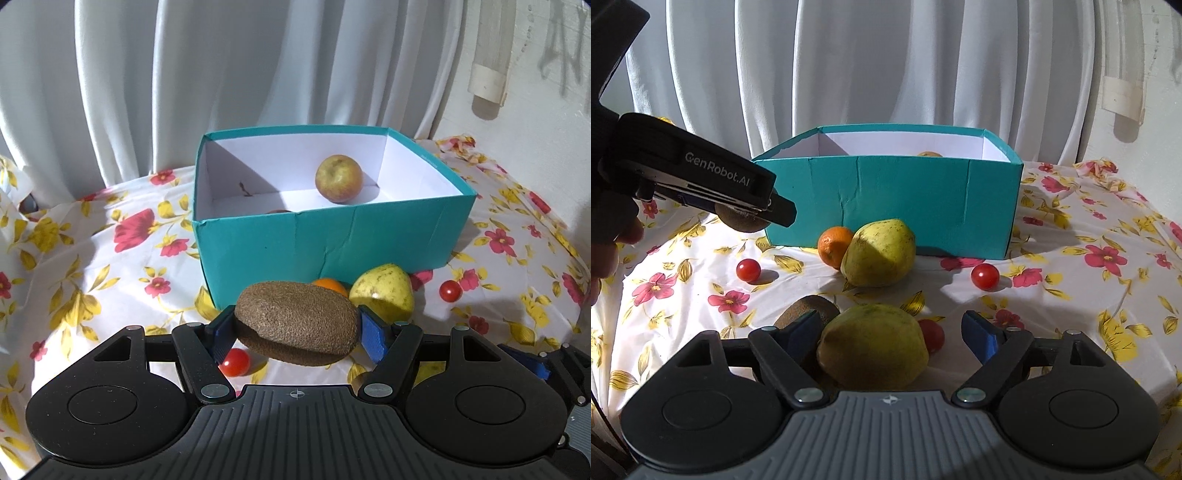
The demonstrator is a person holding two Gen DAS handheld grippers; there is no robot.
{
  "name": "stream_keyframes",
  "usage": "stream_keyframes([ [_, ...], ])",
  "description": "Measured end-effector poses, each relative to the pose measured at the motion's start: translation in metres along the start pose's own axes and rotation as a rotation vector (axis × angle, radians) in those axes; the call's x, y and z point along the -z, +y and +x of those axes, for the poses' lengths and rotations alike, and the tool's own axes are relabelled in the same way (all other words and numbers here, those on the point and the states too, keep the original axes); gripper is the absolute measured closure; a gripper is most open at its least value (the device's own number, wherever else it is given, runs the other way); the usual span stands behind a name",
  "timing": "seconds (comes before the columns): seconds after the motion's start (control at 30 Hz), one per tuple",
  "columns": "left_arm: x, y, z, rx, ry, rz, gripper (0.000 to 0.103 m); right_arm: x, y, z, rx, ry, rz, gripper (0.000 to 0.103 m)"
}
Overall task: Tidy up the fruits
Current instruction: 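Lift the kiwi with the left gripper while the right gripper grasps the yellow-green pear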
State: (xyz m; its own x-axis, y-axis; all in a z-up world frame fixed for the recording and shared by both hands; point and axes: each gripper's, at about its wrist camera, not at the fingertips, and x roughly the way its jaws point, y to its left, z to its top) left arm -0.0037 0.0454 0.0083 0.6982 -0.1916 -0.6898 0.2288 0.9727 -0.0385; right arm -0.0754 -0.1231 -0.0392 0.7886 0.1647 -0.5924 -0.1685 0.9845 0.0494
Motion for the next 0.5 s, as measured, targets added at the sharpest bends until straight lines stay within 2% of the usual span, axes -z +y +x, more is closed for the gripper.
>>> stream_keyframes([
  [0.4, 0.0019, -0.001, 0.0015, 0.007, 0.009, 0.003, 0.03, 0.0084, 0.0052, 0.0098, -0.031, 0.058, -0.009, 0.031],
  [0.5, 0.0023, -0.0008, 0.0016, 0.009, 0.011, 0.003, 0.03, 0.0088, 0.0058, 0.0102, -0.032, 0.05, -0.015, 0.031],
])
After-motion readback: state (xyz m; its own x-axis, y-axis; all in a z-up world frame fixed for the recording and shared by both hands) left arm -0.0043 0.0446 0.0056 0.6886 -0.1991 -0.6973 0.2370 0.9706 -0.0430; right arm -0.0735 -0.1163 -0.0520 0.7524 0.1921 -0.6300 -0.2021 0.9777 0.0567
